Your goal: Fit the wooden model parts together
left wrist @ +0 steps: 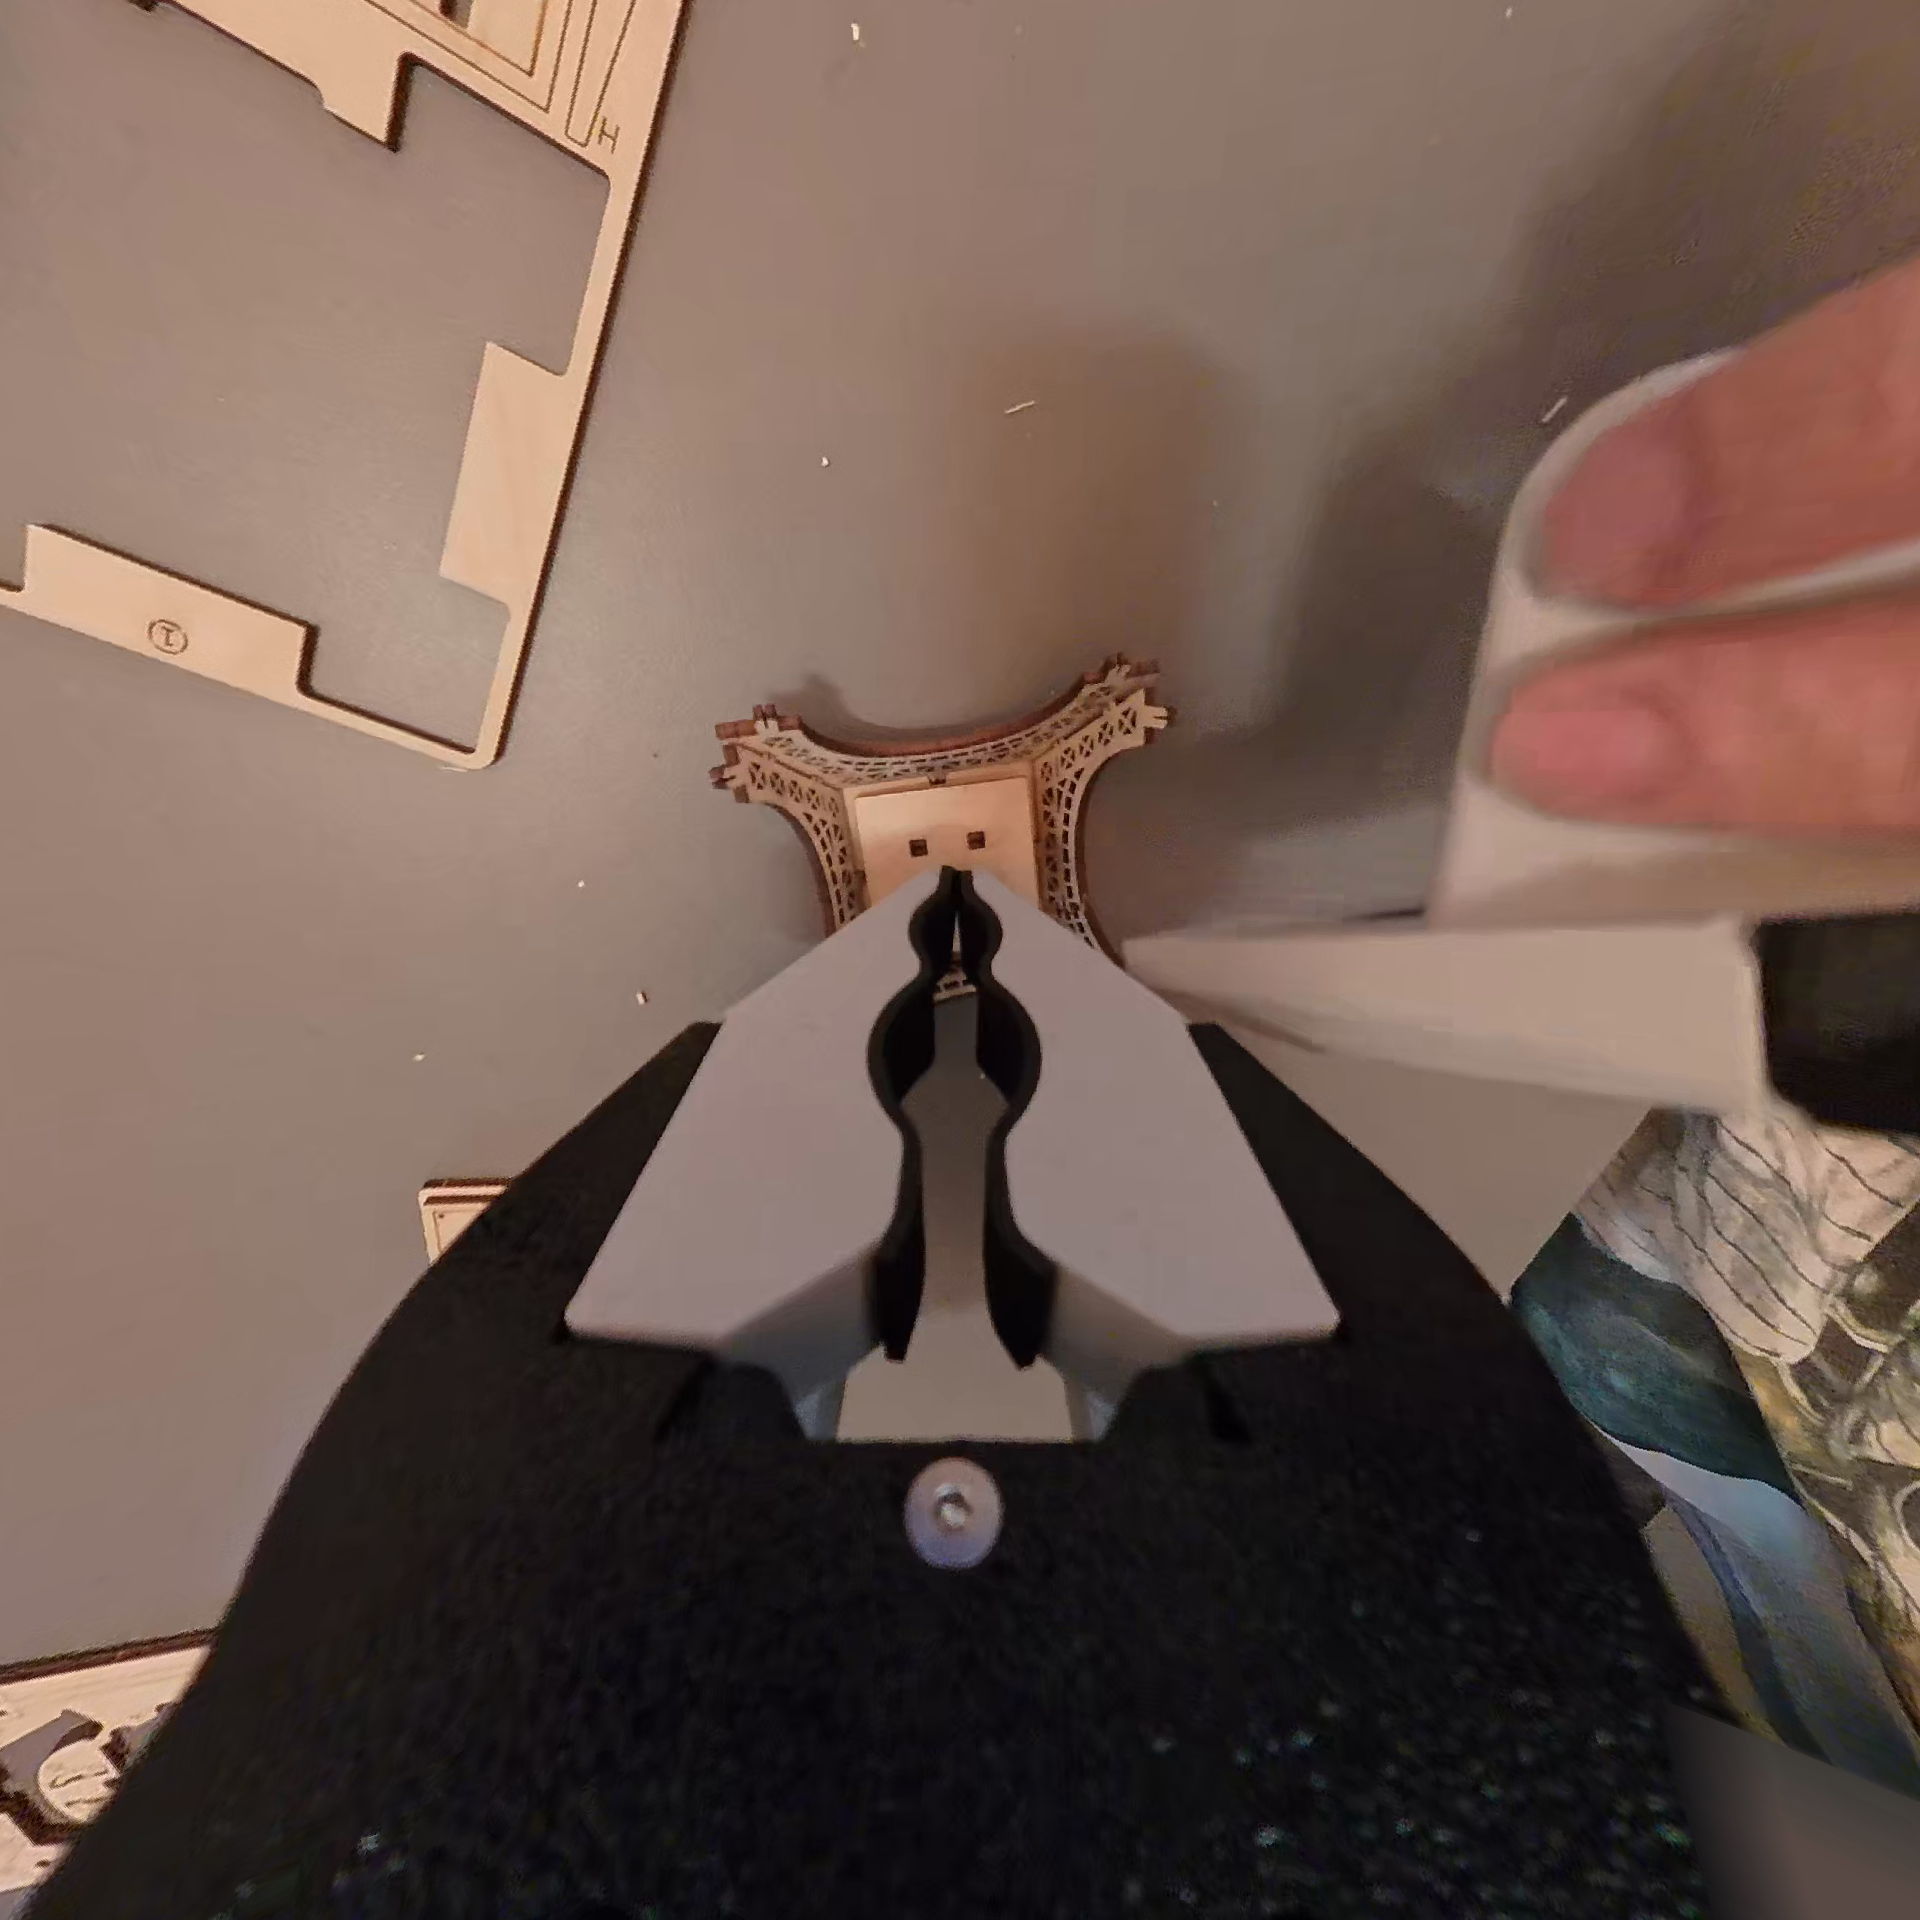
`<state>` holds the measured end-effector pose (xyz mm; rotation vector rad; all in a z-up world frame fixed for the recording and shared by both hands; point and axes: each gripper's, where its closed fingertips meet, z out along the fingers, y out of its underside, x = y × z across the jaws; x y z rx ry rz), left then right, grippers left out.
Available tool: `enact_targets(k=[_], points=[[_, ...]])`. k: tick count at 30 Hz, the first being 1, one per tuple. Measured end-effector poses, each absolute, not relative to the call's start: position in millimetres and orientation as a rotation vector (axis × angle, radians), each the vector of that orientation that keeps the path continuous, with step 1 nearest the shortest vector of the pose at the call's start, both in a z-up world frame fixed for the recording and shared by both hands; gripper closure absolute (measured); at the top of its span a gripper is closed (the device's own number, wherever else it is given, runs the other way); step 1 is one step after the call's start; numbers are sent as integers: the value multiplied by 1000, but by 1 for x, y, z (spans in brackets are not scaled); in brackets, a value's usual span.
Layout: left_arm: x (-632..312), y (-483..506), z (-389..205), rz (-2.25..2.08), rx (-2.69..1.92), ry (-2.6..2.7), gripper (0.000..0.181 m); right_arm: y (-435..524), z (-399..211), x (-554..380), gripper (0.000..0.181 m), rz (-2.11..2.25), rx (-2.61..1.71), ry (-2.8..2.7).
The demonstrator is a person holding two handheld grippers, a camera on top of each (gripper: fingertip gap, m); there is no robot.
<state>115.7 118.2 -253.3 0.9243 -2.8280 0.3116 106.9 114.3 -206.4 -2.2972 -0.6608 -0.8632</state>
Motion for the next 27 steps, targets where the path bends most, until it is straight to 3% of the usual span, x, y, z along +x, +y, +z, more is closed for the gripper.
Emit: enact_targets(k=[7,27], points=[[116,118,-253,370,910,-2752,181,112,-243,113,181,-804,-2462,-959],[114,112,-252,513,879,-2696,181,113,-250,105,181,-608,-2667,-1142]])
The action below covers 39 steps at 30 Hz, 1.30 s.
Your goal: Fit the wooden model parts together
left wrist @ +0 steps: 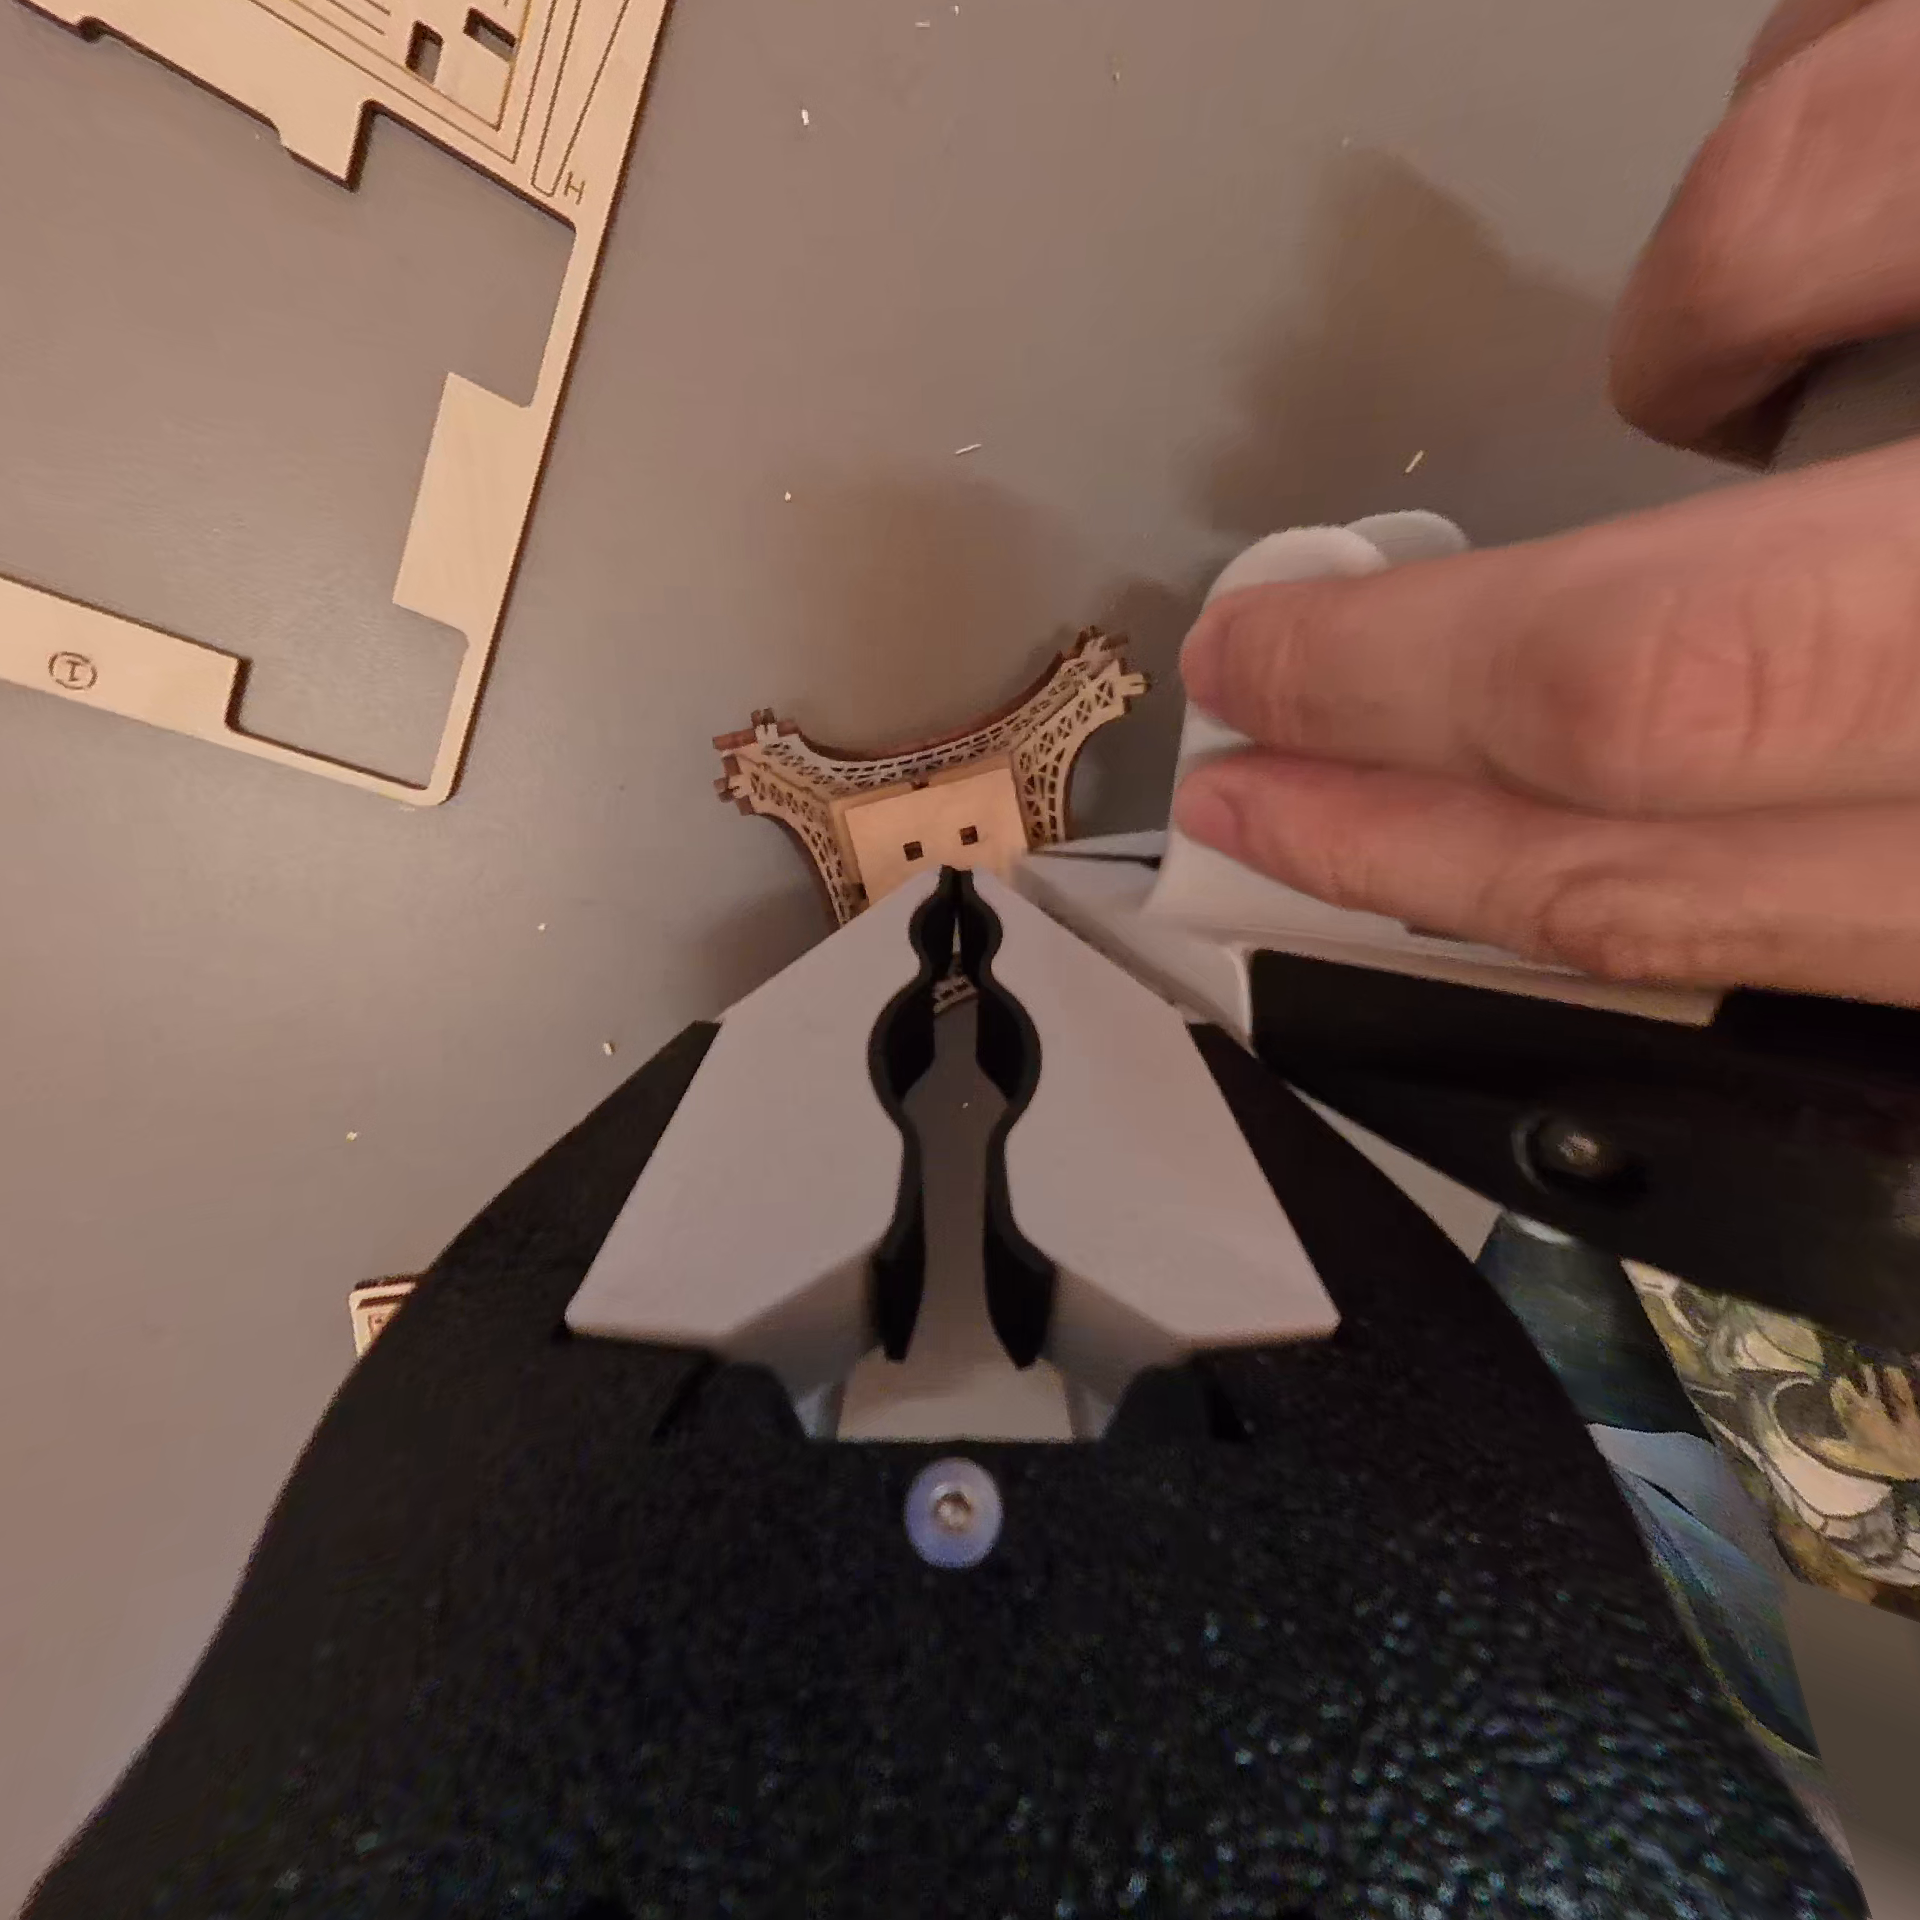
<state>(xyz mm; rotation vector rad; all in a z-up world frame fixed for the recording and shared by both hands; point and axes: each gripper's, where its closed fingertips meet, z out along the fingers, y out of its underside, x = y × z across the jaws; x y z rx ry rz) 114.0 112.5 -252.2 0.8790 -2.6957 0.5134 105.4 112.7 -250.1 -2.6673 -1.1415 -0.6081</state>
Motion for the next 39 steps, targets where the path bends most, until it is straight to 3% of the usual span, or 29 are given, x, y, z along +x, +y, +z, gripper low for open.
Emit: enact_targets(k=[39], points=[[119,103,-252,598,854,-2741,181,108,-250,110,181,-715,-2639,-1163]])
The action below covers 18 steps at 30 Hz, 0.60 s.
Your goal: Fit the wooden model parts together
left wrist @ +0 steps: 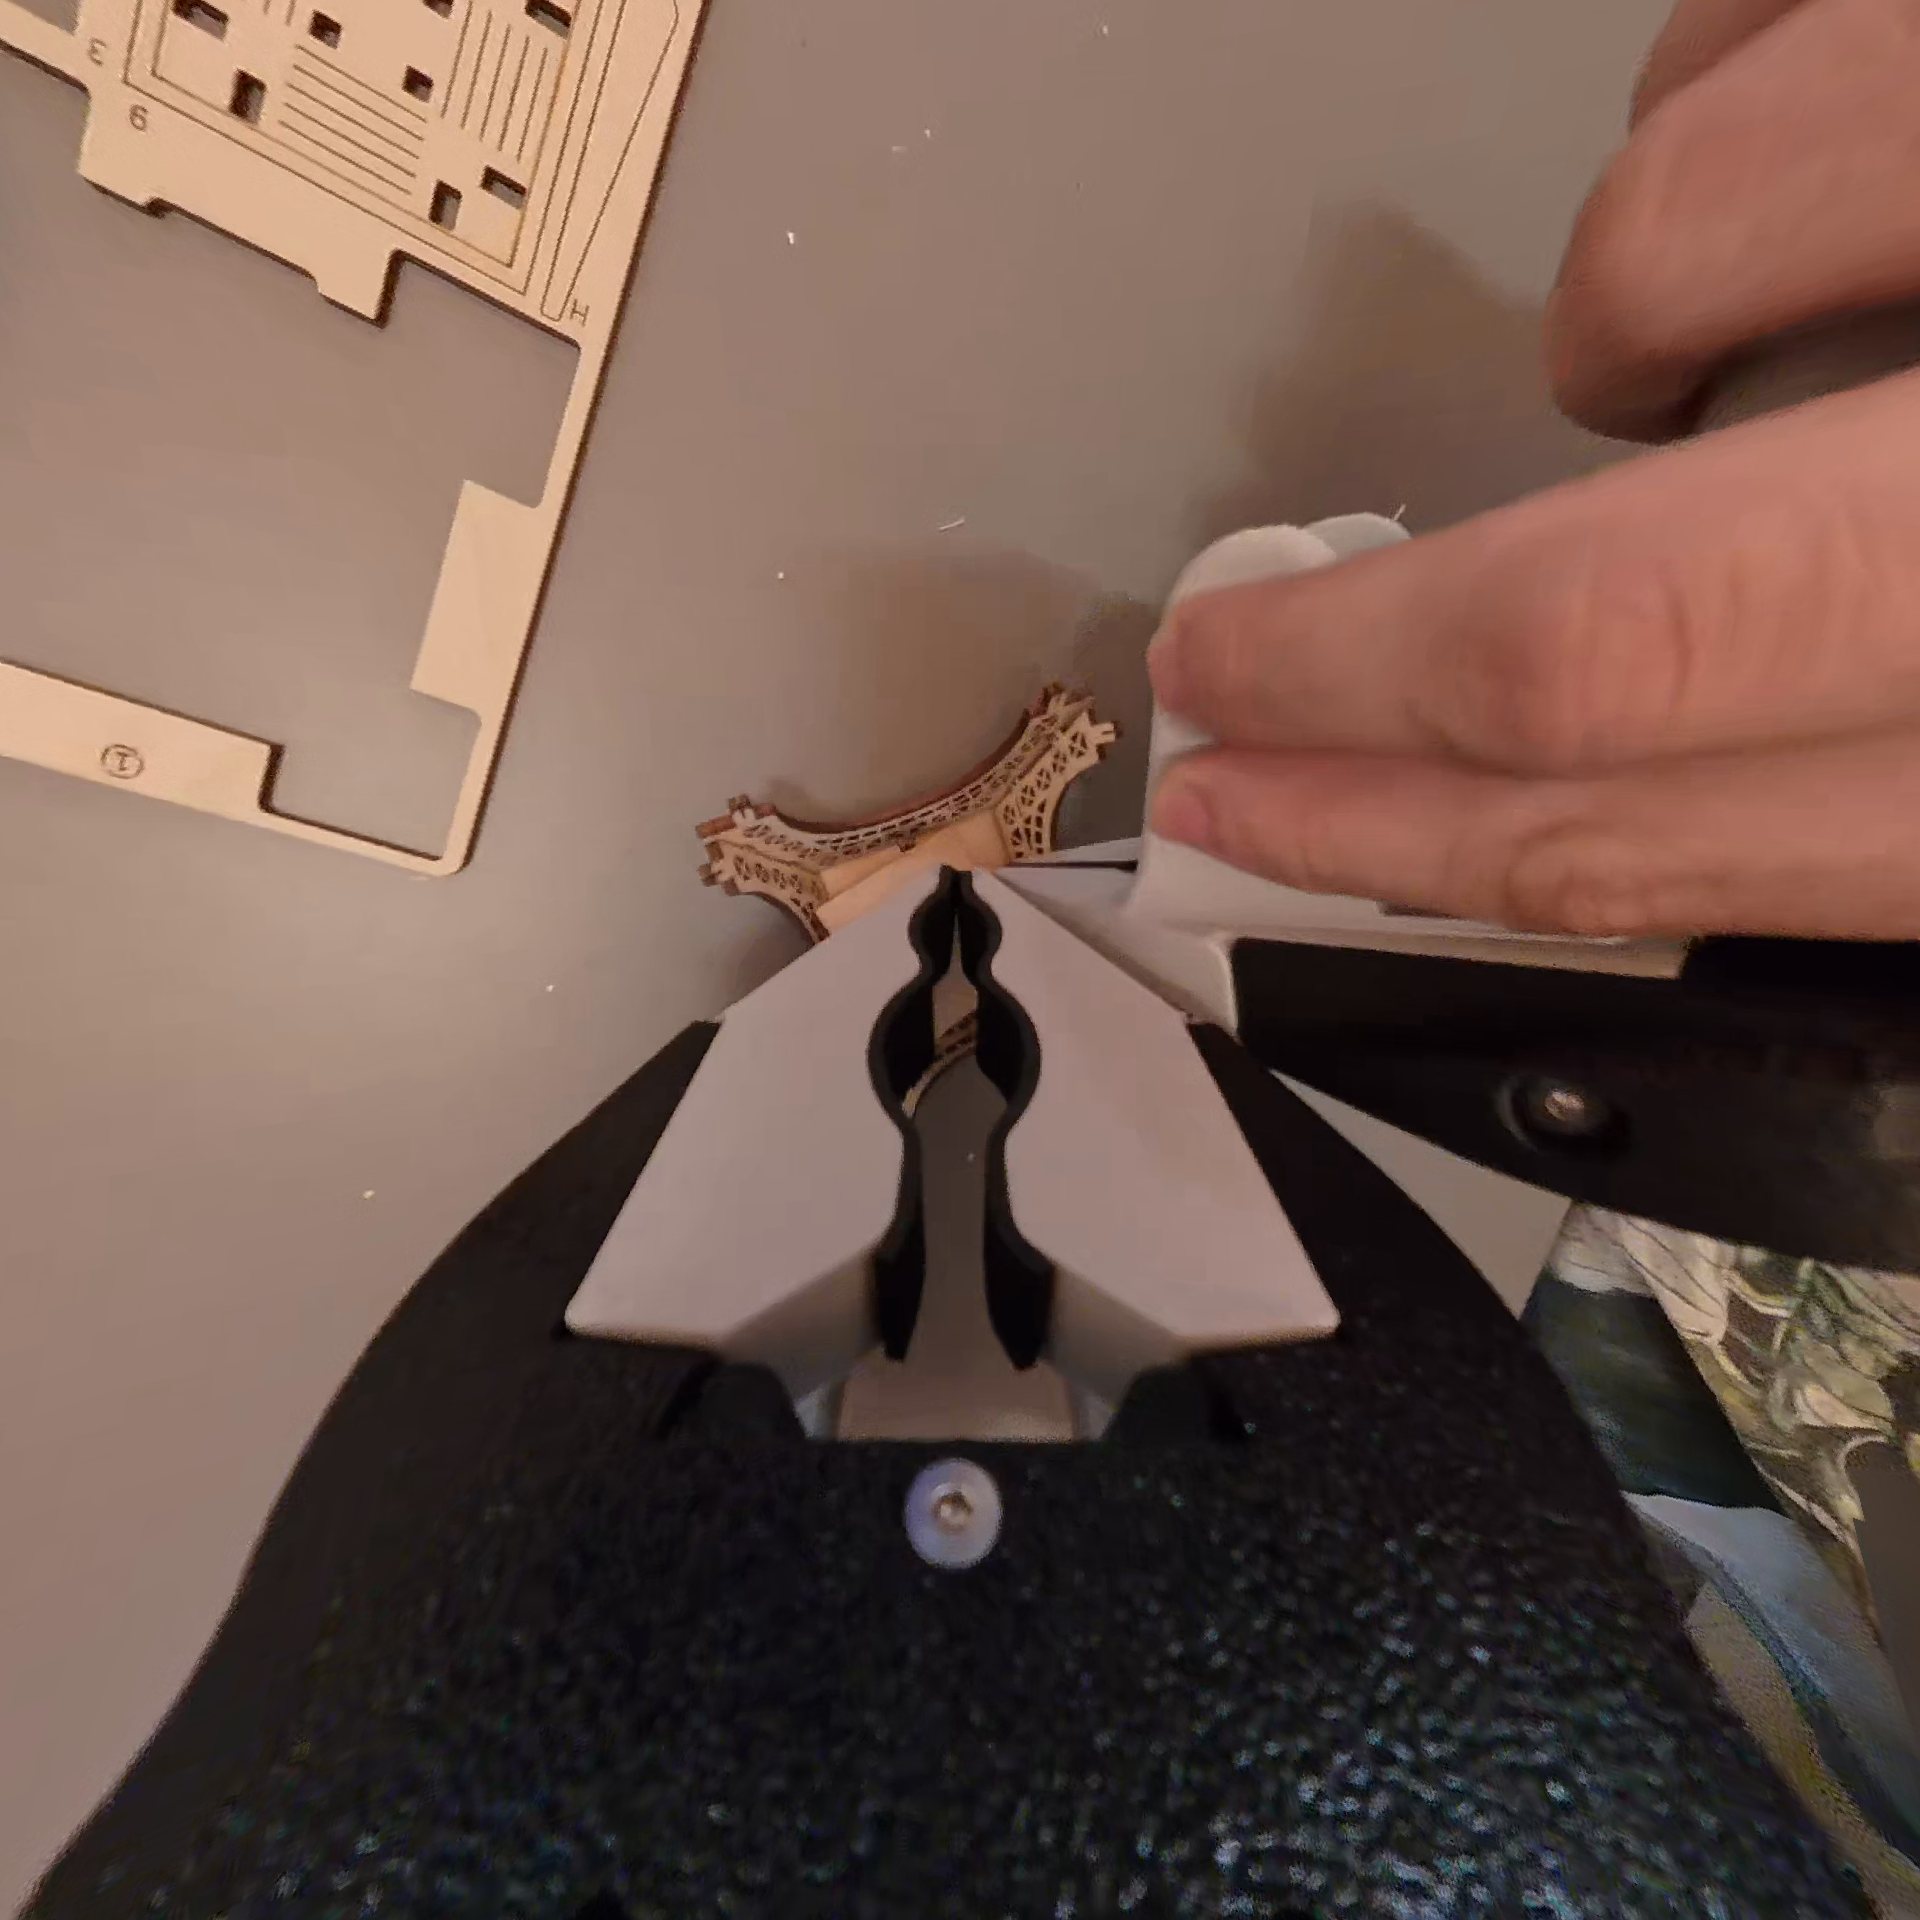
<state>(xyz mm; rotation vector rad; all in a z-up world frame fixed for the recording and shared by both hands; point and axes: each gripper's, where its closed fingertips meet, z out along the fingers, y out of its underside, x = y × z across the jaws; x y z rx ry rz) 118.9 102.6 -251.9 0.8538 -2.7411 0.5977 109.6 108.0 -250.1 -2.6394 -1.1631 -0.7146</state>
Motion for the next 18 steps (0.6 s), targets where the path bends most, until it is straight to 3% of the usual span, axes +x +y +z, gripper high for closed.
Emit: enact_targets(k=[16,18], points=[[122,124,-243,677,837,-2825,179,121,-239,115,181,-698,-2575,-1072],[126,128,-235,749,882,-2833,175,119,-238,113,163,-602,-2606,-1019]])
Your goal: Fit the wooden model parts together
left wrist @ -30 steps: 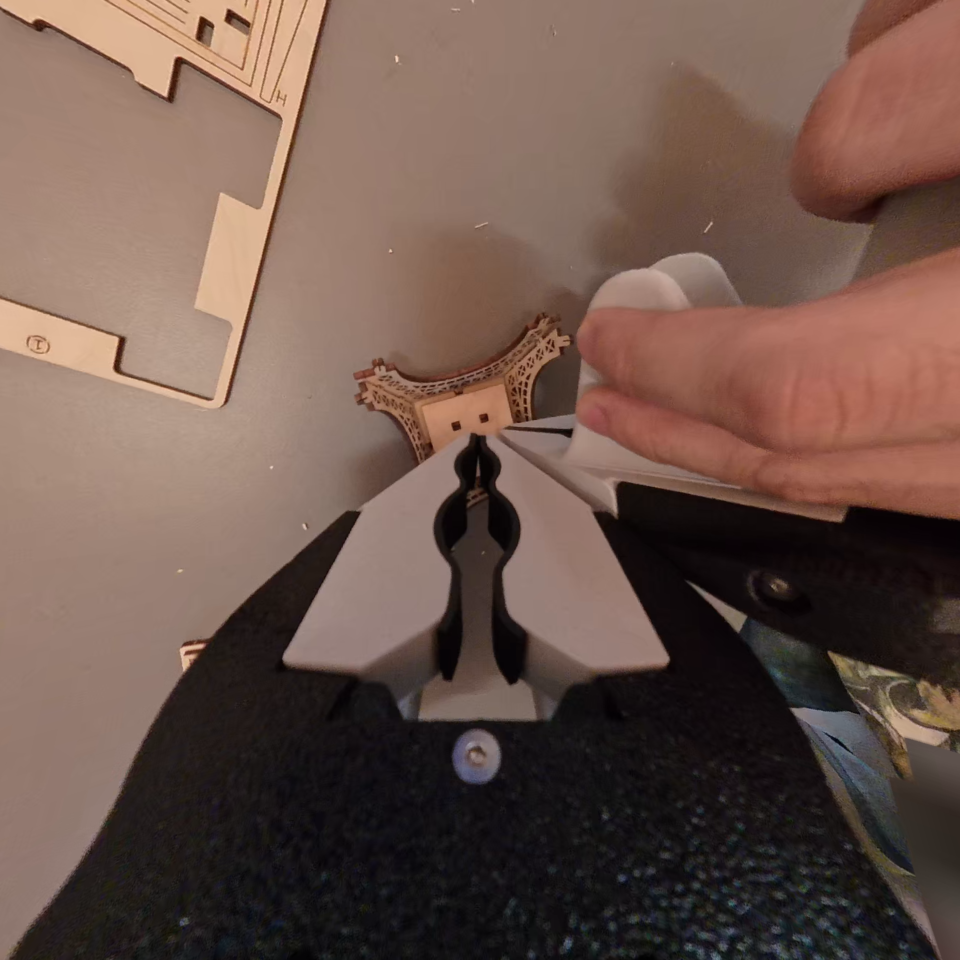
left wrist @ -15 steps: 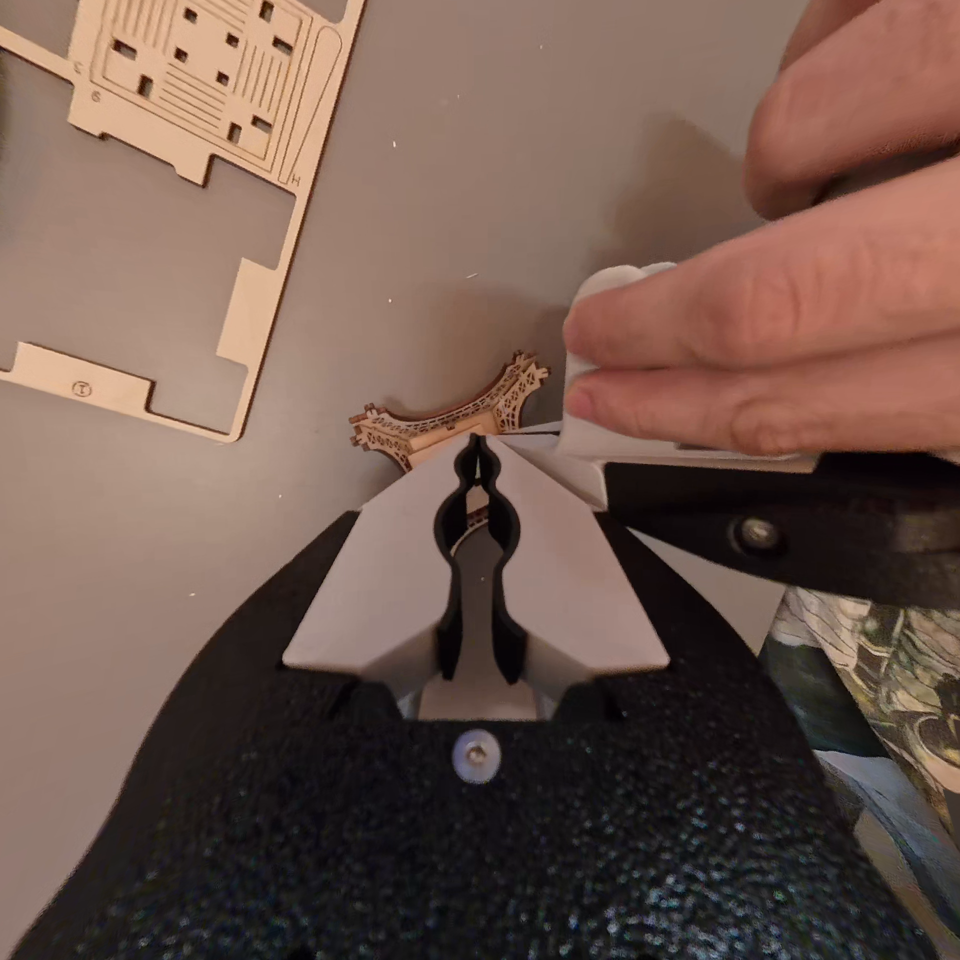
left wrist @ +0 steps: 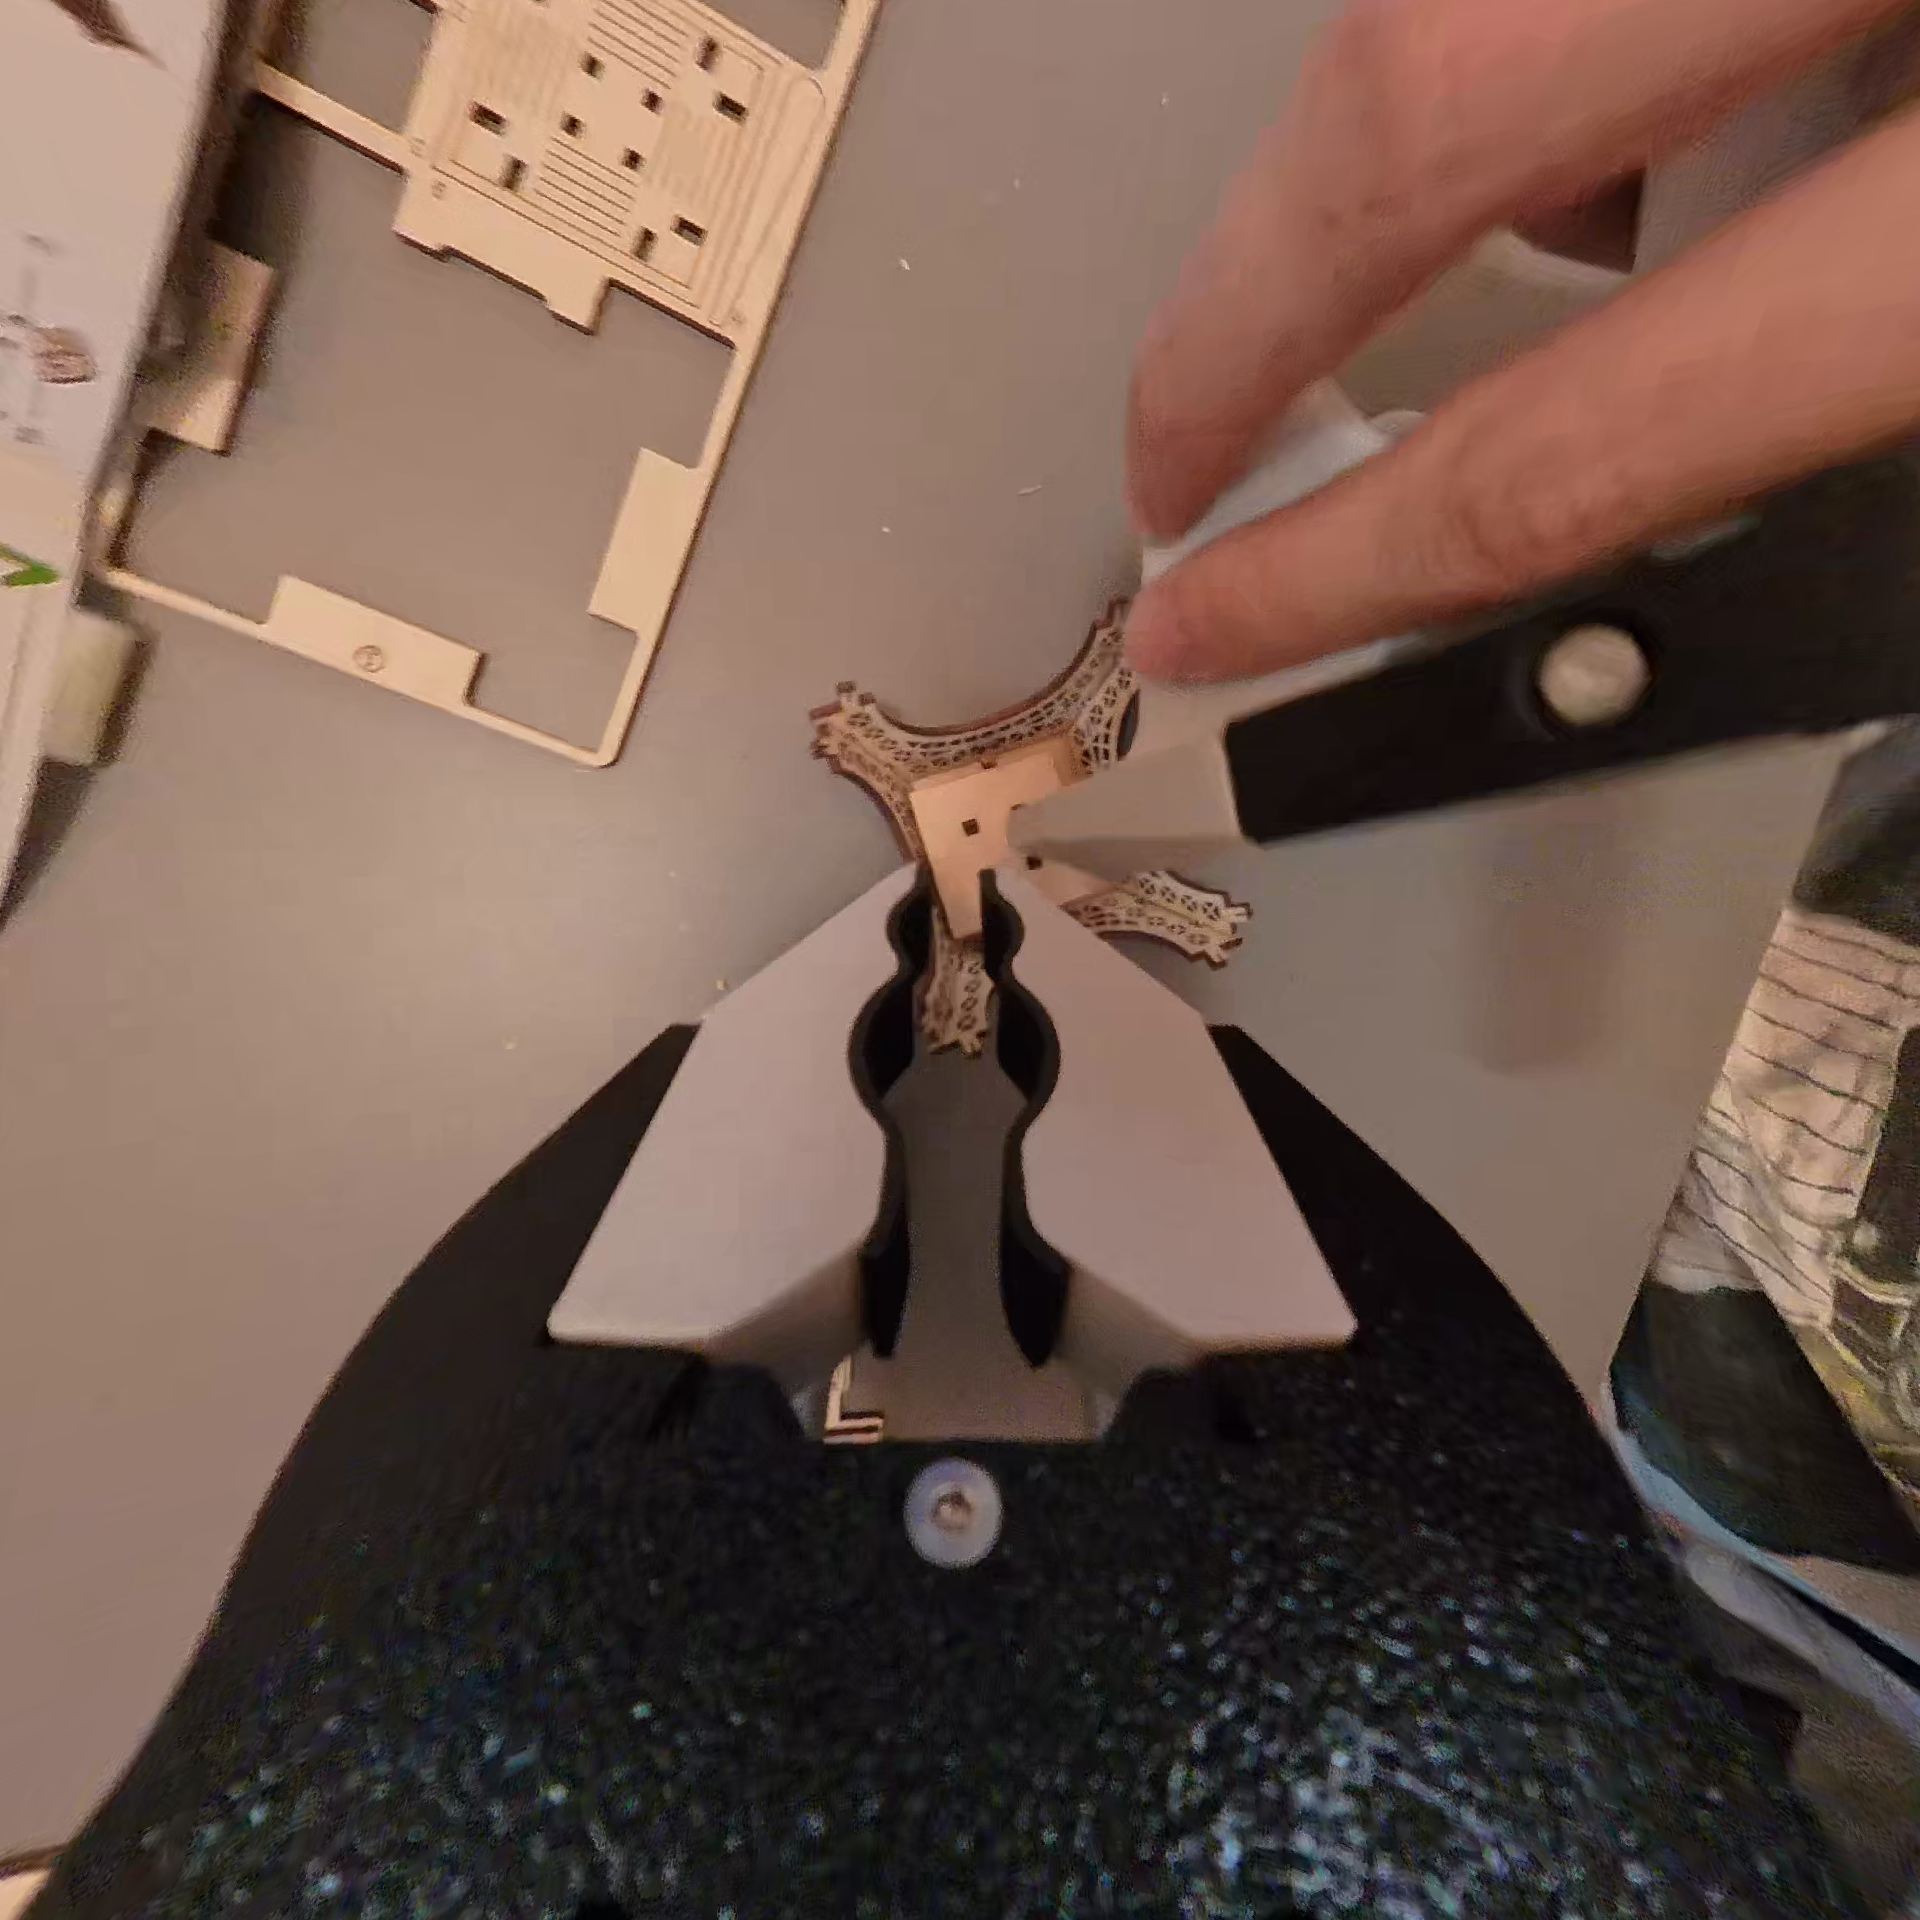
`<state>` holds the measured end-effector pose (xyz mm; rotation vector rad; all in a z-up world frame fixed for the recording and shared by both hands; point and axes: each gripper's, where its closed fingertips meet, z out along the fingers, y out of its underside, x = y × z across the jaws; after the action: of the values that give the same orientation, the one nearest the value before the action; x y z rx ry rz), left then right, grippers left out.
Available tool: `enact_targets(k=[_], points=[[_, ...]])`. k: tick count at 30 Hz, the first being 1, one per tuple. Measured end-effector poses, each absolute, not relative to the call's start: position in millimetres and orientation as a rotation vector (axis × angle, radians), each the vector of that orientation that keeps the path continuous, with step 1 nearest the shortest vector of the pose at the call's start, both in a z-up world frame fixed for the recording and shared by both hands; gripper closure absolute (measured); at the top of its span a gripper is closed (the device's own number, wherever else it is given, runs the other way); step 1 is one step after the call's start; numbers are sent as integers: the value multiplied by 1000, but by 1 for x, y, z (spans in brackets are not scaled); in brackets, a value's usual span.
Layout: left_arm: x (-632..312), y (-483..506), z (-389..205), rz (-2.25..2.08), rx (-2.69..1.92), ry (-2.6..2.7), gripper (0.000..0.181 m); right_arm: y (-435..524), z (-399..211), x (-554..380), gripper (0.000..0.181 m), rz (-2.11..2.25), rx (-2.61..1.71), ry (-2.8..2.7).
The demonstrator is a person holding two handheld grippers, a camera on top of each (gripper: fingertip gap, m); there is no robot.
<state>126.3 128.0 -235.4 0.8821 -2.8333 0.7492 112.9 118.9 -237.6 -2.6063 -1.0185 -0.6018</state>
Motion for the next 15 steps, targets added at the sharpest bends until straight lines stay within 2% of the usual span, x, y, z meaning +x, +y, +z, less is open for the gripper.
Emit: enact_targets(k=[1,5,10,15], points=[[129,132,-230,810,908,-2838,174,115,-239,110,156,-519,-2638,-999],[145,159,-212,1149,1078,-2824,169,124,-231,112,150,-356,-2583,-987],[149,189,-210,1518,1310,-2547,169,133,-237,116,157,-187,-2580,-1078],[145,192,-211,1643,1289,-2467,166,127,-249,112,158,-88,-2645,-1128]])
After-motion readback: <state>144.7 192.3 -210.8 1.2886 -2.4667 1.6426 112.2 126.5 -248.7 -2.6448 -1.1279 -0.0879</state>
